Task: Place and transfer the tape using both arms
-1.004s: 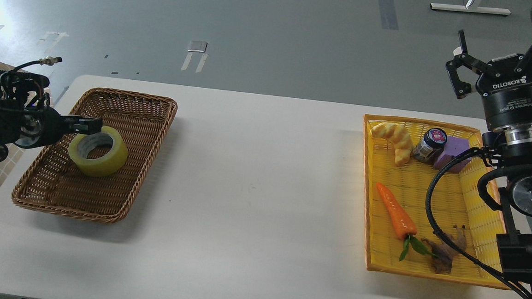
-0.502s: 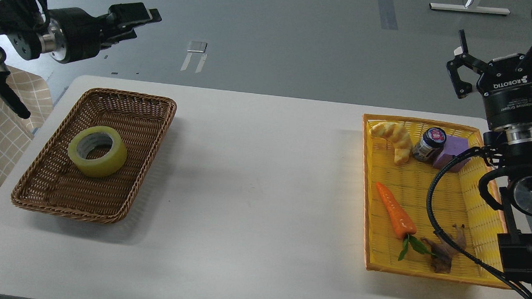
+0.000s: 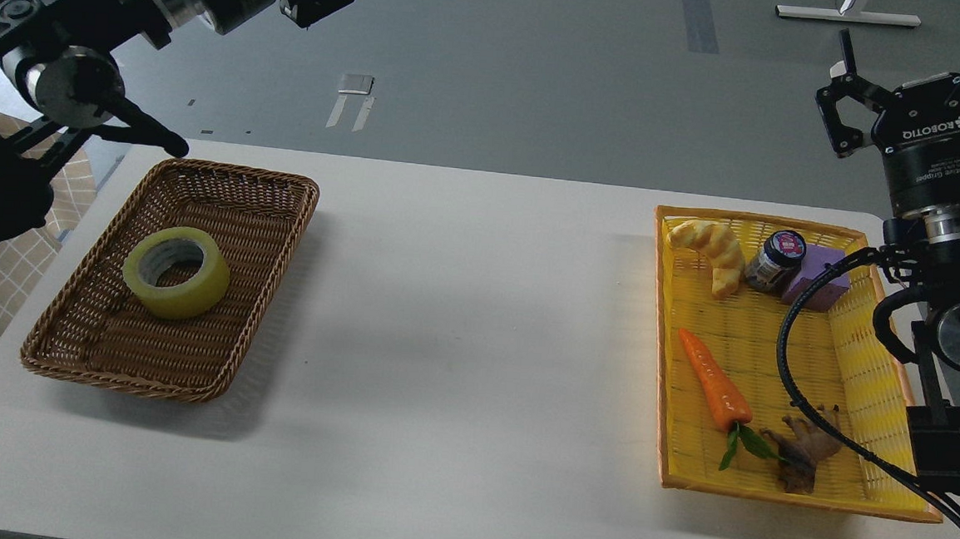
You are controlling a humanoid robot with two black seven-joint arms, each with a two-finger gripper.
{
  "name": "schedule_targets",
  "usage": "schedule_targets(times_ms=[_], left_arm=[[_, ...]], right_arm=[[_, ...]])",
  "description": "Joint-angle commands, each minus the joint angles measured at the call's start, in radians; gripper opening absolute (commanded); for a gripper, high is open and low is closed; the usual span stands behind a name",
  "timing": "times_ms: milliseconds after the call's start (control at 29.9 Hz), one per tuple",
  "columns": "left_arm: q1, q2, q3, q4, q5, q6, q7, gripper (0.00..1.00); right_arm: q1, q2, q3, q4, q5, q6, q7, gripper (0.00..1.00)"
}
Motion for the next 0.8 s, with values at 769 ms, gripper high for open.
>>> schedule_targets(times_ms=[769], left_arm=[[0.335,-0.232,-0.359,0.004,-0.041,-0.115,0.012,0.98]], right_arm=[[0.082,-0.055,-0.133,-0.071,-0.026,0.000,-0.009,1.00]])
